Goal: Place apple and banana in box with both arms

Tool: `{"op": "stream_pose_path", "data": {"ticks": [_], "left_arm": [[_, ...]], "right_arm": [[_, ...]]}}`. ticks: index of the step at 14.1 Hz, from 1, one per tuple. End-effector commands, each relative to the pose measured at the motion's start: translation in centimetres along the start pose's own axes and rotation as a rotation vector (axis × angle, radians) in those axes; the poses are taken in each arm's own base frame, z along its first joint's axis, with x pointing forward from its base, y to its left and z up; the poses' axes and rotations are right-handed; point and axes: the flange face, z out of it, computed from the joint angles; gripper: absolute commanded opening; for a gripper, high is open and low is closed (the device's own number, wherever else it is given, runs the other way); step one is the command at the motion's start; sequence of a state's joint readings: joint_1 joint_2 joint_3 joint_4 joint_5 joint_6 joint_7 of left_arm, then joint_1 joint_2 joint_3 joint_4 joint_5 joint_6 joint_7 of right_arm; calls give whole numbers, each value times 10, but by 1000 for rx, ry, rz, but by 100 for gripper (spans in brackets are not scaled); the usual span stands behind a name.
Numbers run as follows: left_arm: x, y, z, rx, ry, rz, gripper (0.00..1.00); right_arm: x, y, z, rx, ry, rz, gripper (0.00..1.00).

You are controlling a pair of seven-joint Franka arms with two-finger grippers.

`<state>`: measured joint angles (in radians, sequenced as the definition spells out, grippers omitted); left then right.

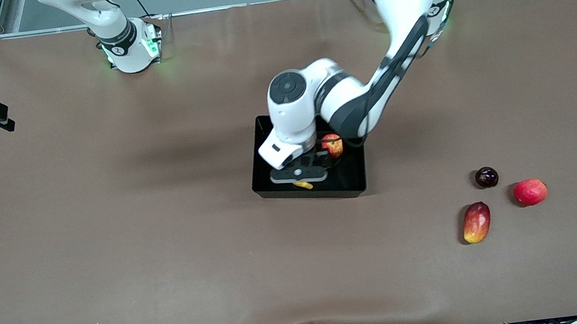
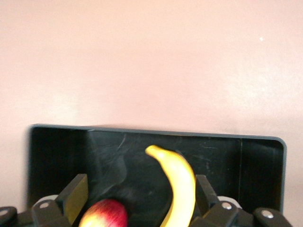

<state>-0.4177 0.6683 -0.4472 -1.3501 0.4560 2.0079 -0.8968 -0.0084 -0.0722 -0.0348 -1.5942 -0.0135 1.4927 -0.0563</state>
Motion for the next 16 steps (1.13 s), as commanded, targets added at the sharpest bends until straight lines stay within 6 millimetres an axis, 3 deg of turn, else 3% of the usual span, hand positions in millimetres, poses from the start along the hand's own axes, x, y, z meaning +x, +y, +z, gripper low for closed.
{"op": "stream_pose_path", "data": {"ticks": [1,4,7,11,16], "left_arm": [[15,-53,-72,11,2,-23,100],[37,-124,-123,49,-3,-42,100],[52,-169,-156,55,45,-108,100],[67,-245,-179,66,11,-197,100],[59,-326,-231,-1,-43,-108,100]], "right_arm": [[-1,3,0,15,1,-8,100],[-2,4,0,15,0,-6,100],[-2,4,0,15,0,-6,100],[-2,3,1,15,-2,-8,100],[-2,4,0,15,0,-6,100]]}}
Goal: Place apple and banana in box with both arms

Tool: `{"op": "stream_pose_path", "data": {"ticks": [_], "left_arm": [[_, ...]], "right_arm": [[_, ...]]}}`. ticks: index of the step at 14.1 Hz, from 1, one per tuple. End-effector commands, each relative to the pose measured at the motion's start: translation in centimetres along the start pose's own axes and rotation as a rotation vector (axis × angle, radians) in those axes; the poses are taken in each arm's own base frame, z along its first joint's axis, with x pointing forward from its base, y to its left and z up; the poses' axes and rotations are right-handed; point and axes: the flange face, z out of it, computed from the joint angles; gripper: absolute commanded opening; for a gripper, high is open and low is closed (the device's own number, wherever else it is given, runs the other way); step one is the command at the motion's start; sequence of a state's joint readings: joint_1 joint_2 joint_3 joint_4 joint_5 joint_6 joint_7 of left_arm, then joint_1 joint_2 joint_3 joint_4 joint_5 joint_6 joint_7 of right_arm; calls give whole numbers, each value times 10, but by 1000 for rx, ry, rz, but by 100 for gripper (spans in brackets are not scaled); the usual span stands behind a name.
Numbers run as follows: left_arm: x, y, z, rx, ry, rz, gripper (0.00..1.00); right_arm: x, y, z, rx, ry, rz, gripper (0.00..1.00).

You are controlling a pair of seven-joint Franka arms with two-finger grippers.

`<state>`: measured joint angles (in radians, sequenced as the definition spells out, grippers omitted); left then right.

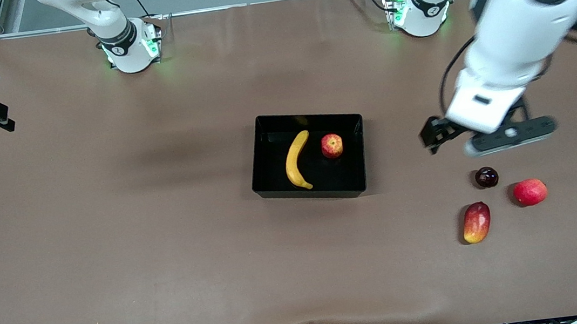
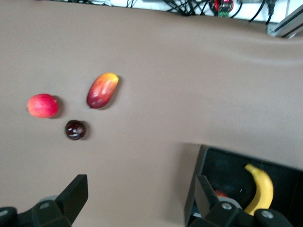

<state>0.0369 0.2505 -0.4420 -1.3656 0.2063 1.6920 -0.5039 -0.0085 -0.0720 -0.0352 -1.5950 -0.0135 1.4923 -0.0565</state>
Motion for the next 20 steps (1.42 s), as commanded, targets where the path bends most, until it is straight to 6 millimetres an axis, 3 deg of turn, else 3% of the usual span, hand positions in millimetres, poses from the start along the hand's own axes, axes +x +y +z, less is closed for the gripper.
{"op": "stream_pose_path", "data": {"ticks": [1,3,6,12,20], "left_arm": [[-15,-36,-27,-5,-35,82,100],[-15,-86,-35,-23,-55,56,100],[-30,-119,-44,-11,-54,100,100],[-70,-142,-52,-18,-69,98,100],[-62,-148,-51,-29,-76,161,100]], "right_arm": [[-2,3,0,15,1,-7,100],[-2,3,0,16,0,-7,100],[-2,3,0,15,-1,-7,100],[-2,2,0,15,-2,-8,100],[-2,3,0,15,-1,-7,100]]}}
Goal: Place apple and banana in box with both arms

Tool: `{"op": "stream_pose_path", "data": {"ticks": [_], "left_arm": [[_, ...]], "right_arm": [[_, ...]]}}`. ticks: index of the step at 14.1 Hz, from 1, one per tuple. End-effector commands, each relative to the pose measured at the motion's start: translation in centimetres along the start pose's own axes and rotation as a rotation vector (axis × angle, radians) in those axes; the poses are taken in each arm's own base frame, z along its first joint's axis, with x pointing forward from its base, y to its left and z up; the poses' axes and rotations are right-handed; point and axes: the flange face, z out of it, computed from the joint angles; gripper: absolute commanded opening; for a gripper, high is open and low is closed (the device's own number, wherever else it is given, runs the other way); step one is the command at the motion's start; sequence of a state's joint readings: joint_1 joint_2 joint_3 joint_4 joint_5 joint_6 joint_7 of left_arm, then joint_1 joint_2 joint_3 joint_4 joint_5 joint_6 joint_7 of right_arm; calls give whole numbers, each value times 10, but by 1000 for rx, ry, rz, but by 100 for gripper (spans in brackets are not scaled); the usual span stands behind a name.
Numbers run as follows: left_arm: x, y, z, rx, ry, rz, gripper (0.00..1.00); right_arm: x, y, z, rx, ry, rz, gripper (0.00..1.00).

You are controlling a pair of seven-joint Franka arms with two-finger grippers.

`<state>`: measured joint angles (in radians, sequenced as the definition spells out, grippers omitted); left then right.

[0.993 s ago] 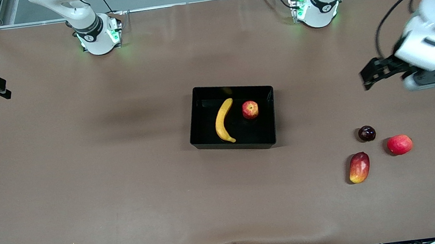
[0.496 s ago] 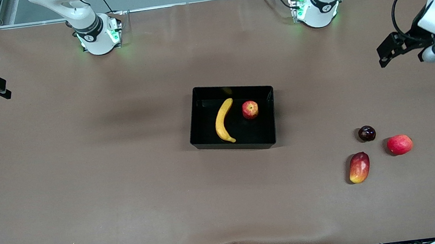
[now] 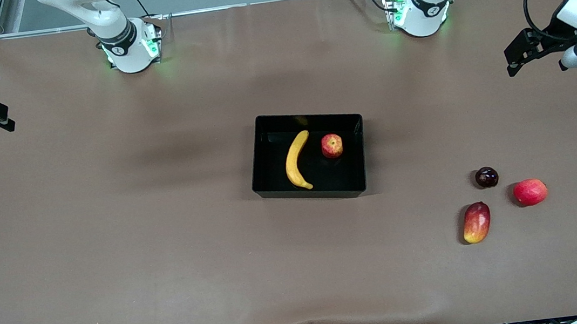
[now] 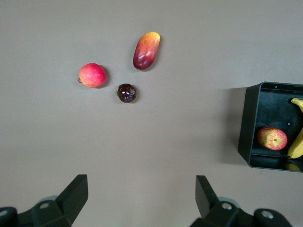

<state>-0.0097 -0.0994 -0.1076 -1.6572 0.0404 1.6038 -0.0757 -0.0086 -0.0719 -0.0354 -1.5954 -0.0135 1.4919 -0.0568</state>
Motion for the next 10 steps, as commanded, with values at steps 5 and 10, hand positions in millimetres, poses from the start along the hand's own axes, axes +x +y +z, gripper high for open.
{"op": "stream_pose_path", "data": {"ticks": [5,10], "left_arm": [[1,2,0,-23,-5,21,100],[4,-7,4,-22,-11,-10,100]], "right_arm": [[-2,2,0,16,-1,-8,100],[-2,3,0,15,0,-7,100]]}}
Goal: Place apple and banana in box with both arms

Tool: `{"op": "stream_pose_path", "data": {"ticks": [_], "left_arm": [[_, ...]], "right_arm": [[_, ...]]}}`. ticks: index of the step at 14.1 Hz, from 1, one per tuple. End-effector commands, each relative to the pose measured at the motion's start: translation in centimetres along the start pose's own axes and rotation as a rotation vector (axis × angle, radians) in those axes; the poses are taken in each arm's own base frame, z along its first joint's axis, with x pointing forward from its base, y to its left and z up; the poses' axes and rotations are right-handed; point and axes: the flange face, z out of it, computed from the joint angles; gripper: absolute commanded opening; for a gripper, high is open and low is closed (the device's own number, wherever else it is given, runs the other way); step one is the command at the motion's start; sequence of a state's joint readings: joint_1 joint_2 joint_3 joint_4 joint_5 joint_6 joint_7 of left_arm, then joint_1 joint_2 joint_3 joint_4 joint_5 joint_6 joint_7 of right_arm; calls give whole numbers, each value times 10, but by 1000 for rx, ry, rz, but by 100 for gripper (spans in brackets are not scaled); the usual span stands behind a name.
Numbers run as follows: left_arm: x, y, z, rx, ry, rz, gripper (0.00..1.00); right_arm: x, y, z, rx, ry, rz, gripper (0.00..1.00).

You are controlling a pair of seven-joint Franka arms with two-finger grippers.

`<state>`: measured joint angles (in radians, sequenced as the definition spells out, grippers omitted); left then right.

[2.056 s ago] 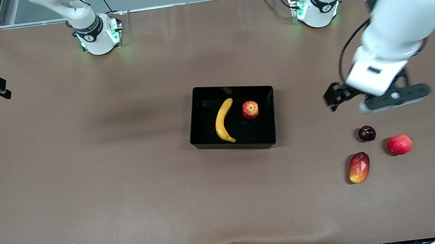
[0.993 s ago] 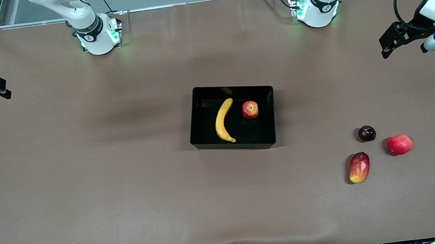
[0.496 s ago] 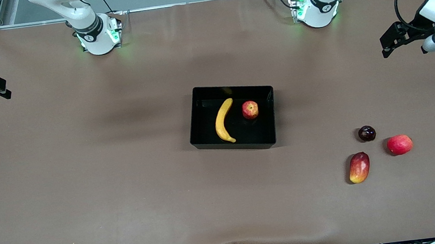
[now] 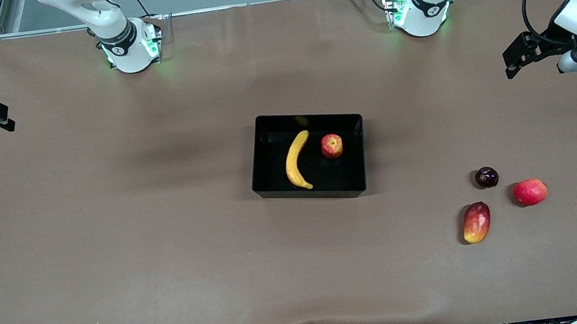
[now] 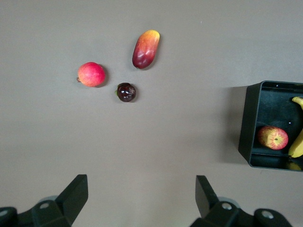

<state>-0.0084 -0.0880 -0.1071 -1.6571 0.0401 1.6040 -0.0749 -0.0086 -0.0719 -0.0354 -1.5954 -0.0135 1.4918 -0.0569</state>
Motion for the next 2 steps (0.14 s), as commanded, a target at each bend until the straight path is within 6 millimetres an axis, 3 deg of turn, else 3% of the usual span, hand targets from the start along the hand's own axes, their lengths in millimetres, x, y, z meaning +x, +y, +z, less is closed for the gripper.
{"op": "stream_pose_path", "data": {"ticks": [1,2], "left_arm": [[1,-11,-2,-21,-2,-20,100],[1,-11,-2,-21,-2,-23,100]], "right_arm": [[-2,3,0,16,-1,-7,100],[-2,4,0,15,-1,-5,100]]}}
